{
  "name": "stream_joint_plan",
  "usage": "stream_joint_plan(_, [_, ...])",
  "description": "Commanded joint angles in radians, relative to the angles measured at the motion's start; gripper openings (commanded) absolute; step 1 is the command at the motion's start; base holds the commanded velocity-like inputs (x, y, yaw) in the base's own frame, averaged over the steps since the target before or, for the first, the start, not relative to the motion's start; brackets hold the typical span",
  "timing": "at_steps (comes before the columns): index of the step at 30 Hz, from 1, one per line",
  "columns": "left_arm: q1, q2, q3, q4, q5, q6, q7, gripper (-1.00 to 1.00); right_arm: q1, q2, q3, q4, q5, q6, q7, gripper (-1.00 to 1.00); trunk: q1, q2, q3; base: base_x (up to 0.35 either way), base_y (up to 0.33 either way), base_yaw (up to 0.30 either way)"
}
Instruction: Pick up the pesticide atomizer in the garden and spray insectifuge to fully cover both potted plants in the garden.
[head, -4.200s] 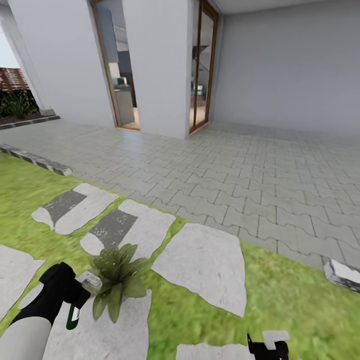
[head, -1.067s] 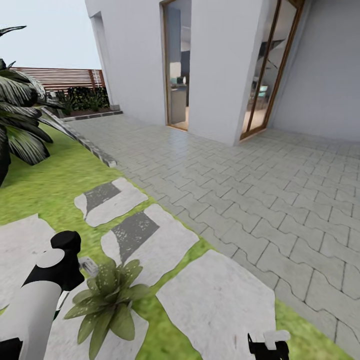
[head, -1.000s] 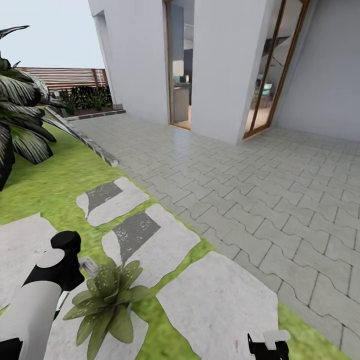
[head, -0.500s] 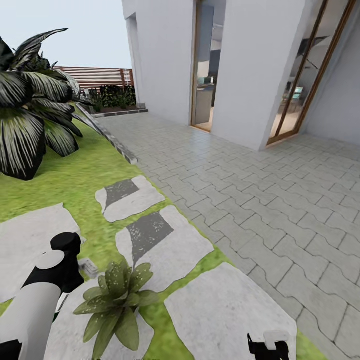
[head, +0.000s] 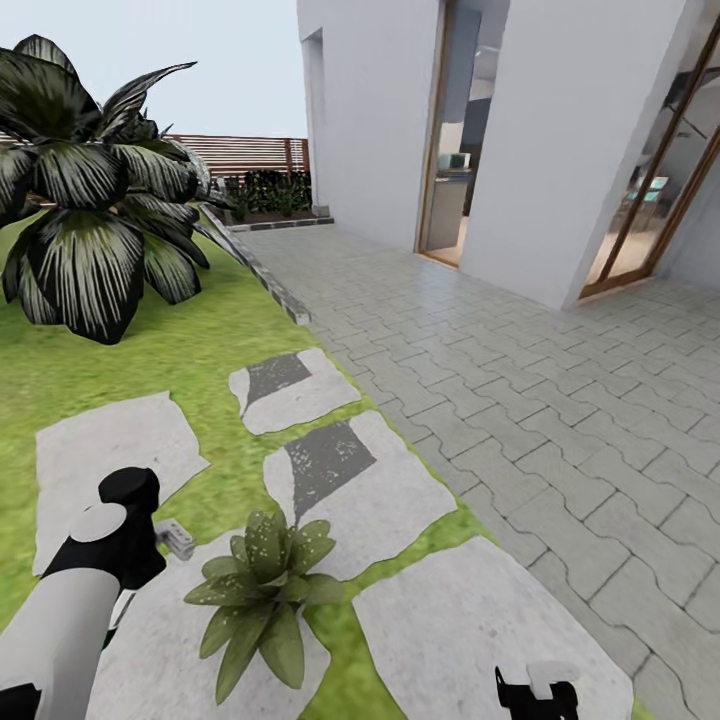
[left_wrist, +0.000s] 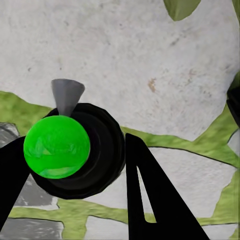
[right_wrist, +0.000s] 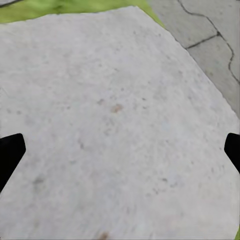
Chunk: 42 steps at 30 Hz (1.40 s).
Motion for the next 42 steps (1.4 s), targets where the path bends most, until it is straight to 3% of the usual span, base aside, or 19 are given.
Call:
stream_joint_plan(1, [0.000,0.000,0.002,0.000,-0.007,0.010,-0.009,-1.00,-0.001,-0.001,-0.004,0.002,0.011,-0.003,-0.006,1.00,0.000,0.000,-0.001,0.000,0.000,0.038])
stream_joint_plan(10, [0.000,0.002,0.004,0.000,-0.007,0.012,-0.009,-1.00,-0.001,-0.006,-0.005,0.001,0.010,-0.037,-0.006,1.00,0.000,0.000,-0.001,0.000,-0.017,0.023])
stream_joint_plan(25, [0.000,0.001,0.008,0.000,-0.006,0.013,-0.009,-1.00,-0.001,0.000,-0.004,0.004,0.011,-0.037,-0.006,1.00,0.000,0.000,-0.001,0.183,-0.193,0.274])
stream_joint_plan(42, [0.000,0.004,0.003,0.000,-0.008,0.010,-0.009,-1.00,-0.001,0.000,-0.004,0.005,0.011,-0.037,-0.006,1.00,0.000,0.000,-0.001,0.041,-0.007,0.278])
